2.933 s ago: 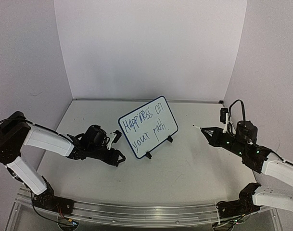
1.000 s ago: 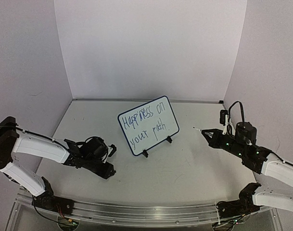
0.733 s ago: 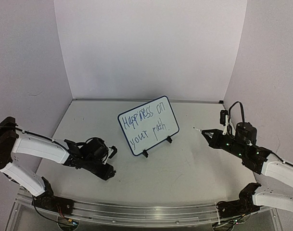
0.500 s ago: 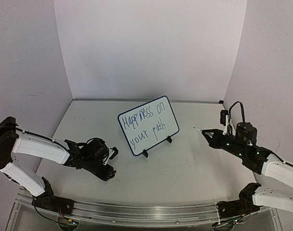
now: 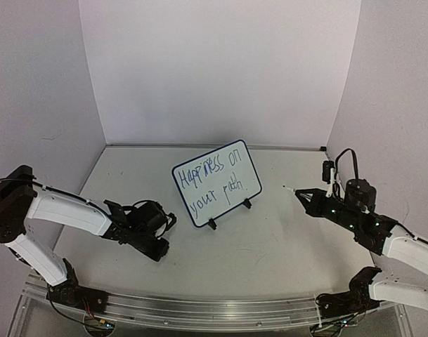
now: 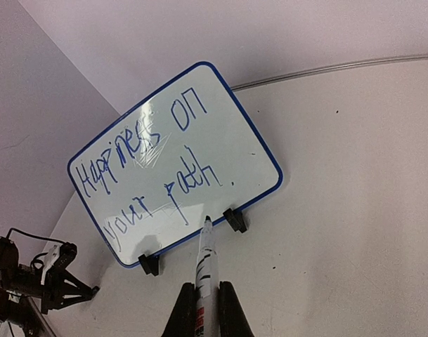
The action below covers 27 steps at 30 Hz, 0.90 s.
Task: Write a sentence on the whiteboard
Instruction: Pick up the pen cap from the center of the board.
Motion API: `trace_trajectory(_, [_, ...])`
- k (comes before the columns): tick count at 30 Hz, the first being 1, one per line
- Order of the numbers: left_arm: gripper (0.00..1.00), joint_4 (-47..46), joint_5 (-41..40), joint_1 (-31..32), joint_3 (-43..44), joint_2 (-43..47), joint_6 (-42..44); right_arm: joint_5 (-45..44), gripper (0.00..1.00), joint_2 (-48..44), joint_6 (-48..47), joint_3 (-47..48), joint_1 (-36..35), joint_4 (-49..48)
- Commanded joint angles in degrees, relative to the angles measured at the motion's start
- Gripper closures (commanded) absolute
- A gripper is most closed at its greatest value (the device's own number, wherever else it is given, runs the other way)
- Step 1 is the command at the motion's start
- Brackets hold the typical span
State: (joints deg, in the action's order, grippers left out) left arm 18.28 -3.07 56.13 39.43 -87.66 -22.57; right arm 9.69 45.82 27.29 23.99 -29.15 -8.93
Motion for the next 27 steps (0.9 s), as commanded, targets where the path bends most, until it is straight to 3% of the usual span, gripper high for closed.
trace_trajectory(1, [0.89,3.32,-1.1,0.72,1.67,-2.08,-0.65,0.0,1.0,-0.2,0.11,-0.2,0.27,-0.81])
trace_trajectory(7, [1.0,3.08,-0.17,1.36,1.96,-2.35,-0.09,4.66,1.0,1.94,-1.25,1.72,0.23,0.39])
trace_trajectory(11, [1.0,2.95,0.13,1.91,2.11,-1.19,1.02,10.02,1.0,6.22,-3.69,5.22,0.26,3.54])
trace_trajectory(20, [1.0,3.16,2.64,2.31,3.5,6.72,7.96,31.61,1.0,15.71,-6.75,11.18,0.73,4.98])
trace_trajectory(27, [1.0,-1.52,11.69,2.37,1.72,12.35,13.11,47.51,1.0,21.84,-4.89,16.04,0.76,4.78])
